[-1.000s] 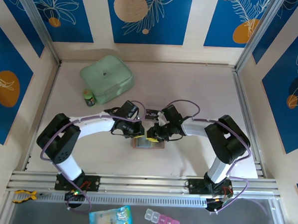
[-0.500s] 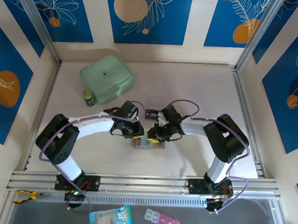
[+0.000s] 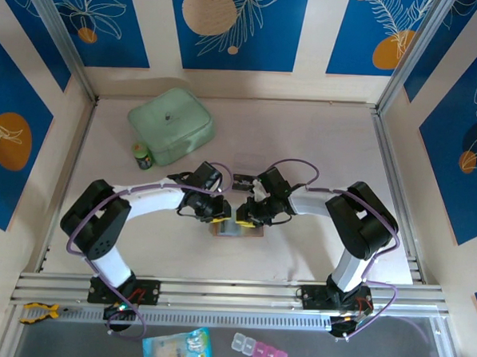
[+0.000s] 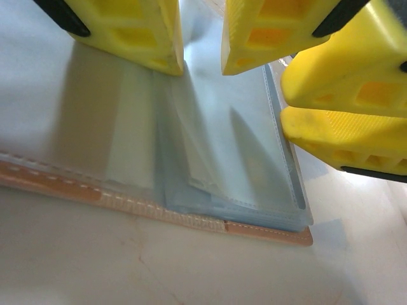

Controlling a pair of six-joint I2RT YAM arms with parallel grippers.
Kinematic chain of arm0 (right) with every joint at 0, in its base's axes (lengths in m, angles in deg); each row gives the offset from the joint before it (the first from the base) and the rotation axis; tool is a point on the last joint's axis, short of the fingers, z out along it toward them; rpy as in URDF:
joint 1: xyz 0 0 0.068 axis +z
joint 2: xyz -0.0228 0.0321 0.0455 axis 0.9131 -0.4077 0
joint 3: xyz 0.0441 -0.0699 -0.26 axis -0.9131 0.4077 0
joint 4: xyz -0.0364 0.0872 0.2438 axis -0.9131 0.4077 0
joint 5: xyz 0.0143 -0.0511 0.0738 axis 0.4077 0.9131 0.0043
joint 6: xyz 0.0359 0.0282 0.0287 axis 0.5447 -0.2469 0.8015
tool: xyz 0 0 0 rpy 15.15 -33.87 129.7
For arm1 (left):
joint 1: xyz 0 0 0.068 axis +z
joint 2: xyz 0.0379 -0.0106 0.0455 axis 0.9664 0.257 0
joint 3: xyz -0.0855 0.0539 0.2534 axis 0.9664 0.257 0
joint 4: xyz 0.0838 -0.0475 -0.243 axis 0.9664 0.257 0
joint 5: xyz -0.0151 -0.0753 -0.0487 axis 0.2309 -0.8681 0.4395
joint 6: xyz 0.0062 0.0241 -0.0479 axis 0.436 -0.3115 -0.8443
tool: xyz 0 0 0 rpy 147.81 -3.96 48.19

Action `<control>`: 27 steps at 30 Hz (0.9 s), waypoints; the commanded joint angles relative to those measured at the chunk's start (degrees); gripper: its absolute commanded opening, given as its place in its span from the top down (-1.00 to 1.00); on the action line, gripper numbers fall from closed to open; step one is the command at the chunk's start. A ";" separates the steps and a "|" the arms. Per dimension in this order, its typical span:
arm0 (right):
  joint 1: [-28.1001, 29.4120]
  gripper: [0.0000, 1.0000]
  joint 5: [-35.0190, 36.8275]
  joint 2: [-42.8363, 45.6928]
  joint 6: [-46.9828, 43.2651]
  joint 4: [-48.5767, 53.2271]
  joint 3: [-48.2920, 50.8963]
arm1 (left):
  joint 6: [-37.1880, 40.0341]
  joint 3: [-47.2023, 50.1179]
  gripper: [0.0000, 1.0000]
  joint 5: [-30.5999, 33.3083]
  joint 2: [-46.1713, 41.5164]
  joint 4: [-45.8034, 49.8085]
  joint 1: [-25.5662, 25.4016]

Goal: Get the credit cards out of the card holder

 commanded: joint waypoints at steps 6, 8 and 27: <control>-0.58 0.59 -0.69 1.20 0.00 0.02 1.08 | 0.13 -0.29 0.38 -1.39 1.65 -0.68 0.14; -0.66 0.60 -0.81 1.23 0.01 -0.03 1.13 | -0.05 -0.29 0.39 -1.70 1.65 -1.16 0.19; -2.47 0.57 1.00 8.00 -0.52 2.45 1.97 | -1.06 -2.60 0.52 -4.18 -1.00 -2.14 -0.17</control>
